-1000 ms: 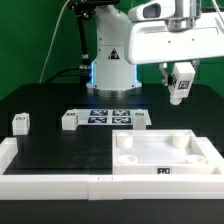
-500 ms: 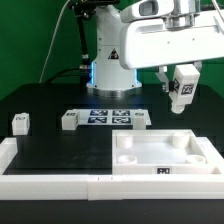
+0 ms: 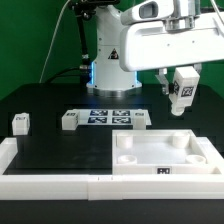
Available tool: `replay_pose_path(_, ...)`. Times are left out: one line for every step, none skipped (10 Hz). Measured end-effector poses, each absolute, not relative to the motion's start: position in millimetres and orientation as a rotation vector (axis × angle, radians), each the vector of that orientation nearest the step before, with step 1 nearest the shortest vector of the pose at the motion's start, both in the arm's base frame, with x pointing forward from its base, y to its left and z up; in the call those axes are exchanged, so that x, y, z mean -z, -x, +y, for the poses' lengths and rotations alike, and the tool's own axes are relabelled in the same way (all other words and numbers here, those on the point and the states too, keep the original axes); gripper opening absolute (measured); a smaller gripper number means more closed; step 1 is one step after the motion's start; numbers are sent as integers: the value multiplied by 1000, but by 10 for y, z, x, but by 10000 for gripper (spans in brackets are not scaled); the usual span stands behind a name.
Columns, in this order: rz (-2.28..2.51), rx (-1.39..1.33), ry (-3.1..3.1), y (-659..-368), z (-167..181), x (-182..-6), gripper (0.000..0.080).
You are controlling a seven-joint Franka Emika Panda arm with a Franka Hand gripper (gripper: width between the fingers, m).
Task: Assemble one leg
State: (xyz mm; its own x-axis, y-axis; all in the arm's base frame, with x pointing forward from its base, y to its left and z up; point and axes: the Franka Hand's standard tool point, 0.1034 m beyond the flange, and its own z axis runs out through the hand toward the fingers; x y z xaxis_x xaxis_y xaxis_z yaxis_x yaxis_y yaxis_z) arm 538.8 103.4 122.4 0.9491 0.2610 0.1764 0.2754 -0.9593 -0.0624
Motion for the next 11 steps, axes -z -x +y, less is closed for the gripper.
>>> replay_pose_path(-424, 284, 3010, -5588, 1031, -1222, 291)
replay_pose_path(-413, 297, 3008, -5702, 1013, -1195, 291)
replay_pose_path(-408, 299, 3007, -5752, 1006, -1172, 291)
replay_pose_path(-403, 314, 3006, -5811, 1009, -1138, 291)
replay_pose_path(-397, 396, 3003, -5890, 1011, -1100, 291)
replay_pose_path(-404, 447, 3000, -5907, 1017, -1067, 291)
replay_pose_path(-409, 572, 2995, -5932, 965, -1084, 291)
replay_pose_path(-408, 575, 2997, -5891, 952, -1053, 291)
replay_pose_path(-408, 593, 2995, -5906, 951, -1063, 291)
replay_pose_path(-403, 668, 2989, -5931, 929, -1067, 291)
replay_pose_path(-402, 698, 2985, -5915, 944, -1028, 291)
